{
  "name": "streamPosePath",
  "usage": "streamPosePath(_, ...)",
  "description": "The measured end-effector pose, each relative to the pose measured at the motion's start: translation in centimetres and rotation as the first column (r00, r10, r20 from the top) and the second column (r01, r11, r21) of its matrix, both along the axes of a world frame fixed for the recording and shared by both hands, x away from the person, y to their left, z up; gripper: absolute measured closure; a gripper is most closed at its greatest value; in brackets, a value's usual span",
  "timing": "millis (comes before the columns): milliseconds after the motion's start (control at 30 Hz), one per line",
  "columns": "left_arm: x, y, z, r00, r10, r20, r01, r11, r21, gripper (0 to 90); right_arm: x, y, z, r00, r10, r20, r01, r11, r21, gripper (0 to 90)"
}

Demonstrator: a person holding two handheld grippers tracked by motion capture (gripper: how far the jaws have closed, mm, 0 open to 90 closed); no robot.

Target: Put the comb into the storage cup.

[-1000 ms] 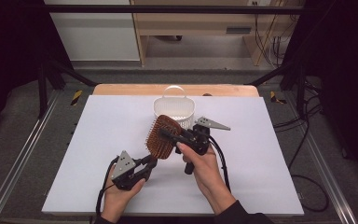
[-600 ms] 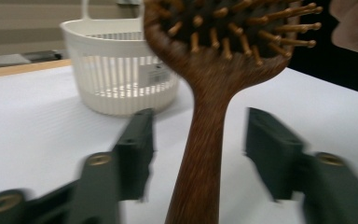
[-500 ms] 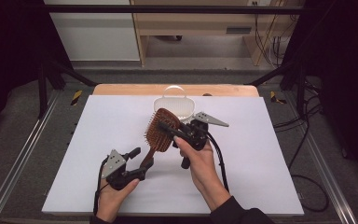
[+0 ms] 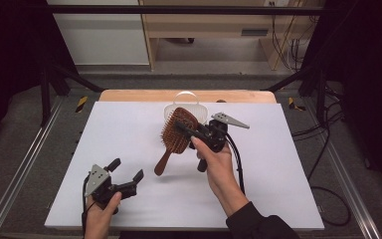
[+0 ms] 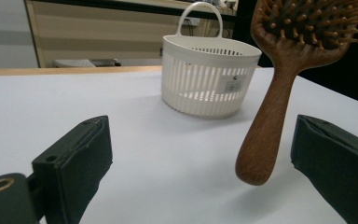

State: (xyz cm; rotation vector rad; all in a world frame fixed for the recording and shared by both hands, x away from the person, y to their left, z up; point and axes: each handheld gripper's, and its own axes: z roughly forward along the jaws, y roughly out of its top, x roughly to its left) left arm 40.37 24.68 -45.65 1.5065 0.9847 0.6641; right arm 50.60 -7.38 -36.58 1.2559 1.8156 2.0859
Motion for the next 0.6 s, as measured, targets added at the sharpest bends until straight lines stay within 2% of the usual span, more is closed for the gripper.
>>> streamPosePath(133,-0.2,1.7,-0.3,0.9991,0.041,-0.005,-0.041,0.9989,-0.024,5.2,0.4,-0.1,0.0,1.0000,-0.009,0.001,0.009,0.9999,-0.007,51.9)
streamPosePath(300,-0.4,3.4,-0.2,0.9962,0.082,0.031,-0.081,0.9963,-0.030,5.1,0.8,-0.3,0.0,0.9999,-0.017,-0.001,0.017,0.9997,-0.017,51.9)
streamPosePath(600,-0.2,4.7,-0.4,0.9914,0.125,0.039,-0.124,0.9918,-0.030,4.6,1.3,-0.8,0.5,0.9995,-0.029,0.009,0.029,0.9996,-0.004,51.8)
